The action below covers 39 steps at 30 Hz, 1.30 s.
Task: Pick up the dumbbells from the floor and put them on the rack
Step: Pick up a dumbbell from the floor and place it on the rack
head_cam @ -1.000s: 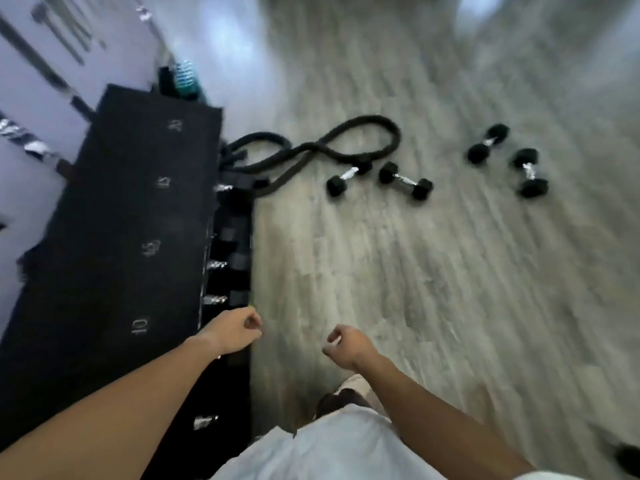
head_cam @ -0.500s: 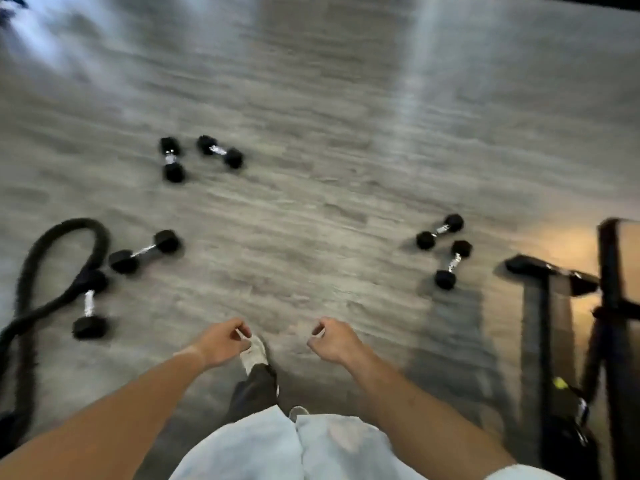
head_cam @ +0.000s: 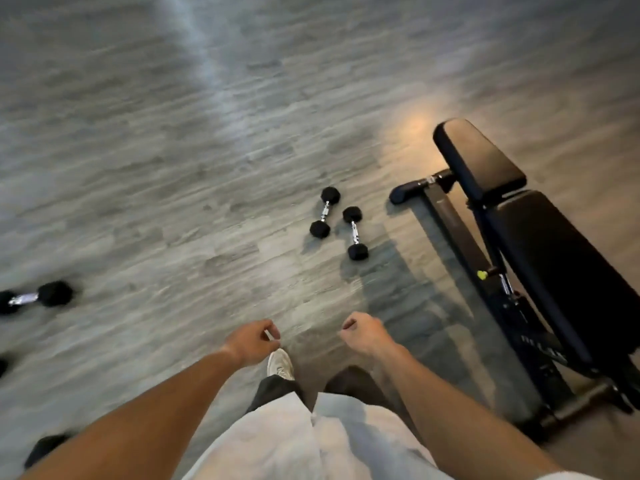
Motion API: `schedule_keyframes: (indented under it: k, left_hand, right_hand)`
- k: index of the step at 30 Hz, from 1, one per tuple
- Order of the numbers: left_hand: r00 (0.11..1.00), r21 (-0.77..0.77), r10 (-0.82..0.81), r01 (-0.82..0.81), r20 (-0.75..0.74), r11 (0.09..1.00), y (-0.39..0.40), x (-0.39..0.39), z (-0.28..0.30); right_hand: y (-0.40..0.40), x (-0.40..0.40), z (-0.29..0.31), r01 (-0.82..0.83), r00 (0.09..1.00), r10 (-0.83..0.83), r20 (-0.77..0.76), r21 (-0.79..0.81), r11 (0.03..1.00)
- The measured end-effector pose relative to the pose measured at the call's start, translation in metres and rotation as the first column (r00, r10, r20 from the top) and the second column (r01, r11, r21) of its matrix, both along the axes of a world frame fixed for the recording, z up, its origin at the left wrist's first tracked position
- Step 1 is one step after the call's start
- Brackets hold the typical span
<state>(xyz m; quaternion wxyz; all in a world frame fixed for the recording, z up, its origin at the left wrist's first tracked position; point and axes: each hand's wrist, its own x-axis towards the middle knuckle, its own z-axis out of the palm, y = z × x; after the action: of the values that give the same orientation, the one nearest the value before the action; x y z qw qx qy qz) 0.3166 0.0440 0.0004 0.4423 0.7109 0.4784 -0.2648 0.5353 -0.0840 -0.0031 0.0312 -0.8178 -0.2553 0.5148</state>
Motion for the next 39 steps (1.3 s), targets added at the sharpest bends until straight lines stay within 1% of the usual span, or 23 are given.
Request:
schedule_keyframes:
  k: [2,5,9,12,17,21,25,29,34,39]
  left_hand:
    - [0.995,-0.02,-0.103,0.103,0.001,0.994,0.034,0.039,0.001]
    - [0.981,-0.041,-0.196,0.196,0.003,0.98,0.076,0.1,-0.001]
    - [0.956,-0.036,-0.293,0.292,-0.008,0.956,0.128,0.189,-0.018]
    - [0.957,-0.041,-0.291,0.29,-0.021,0.956,0.16,0.248,-0.031]
    - [0.97,-0.125,-0.241,0.235,-0.037,0.964,0.196,0.338,-0.062]
    - [0.975,-0.162,-0.222,0.214,-0.031,0.963,0.223,0.384,-0.093]
    - [0.977,-0.184,-0.211,0.202,-0.029,0.962,0.251,0.417,-0.132]
    - [0.966,-0.233,-0.249,0.226,-0.071,0.946,0.283,0.435,-0.201]
    - [0.932,-0.219,-0.342,0.312,-0.115,0.924,0.318,0.451,-0.302]
    - [0.926,-0.197,-0.36,0.334,-0.112,0.922,0.334,0.469,-0.406]
  right_hand:
    - [0.013,0.025,0.002,0.111,0.994,-0.111,-0.01,0.003,0.994]
    - [0.034,0.06,0.001,0.256,0.966,-0.255,-0.029,0.015,0.967]
    - [0.066,0.119,-0.02,0.367,0.927,-0.364,-0.086,0.023,0.93]
    - [0.095,0.167,-0.038,0.389,0.916,-0.383,-0.115,0.03,0.921]
    - [0.141,0.228,-0.073,0.454,0.88,-0.45,-0.155,-0.009,0.891]
    - [0.168,0.249,-0.108,0.518,0.829,-0.524,-0.193,-0.086,0.851]
    - [0.198,0.267,-0.149,0.573,0.787,-0.585,-0.194,-0.12,0.811]
    - [0.223,0.279,-0.209,0.682,0.685,-0.698,-0.209,-0.155,0.715]
    - [0.234,0.282,-0.308,0.721,0.633,-0.74,-0.228,-0.174,0.671]
    - [0.221,0.279,-0.407,0.774,0.562,-0.799,-0.215,-0.203,0.599]
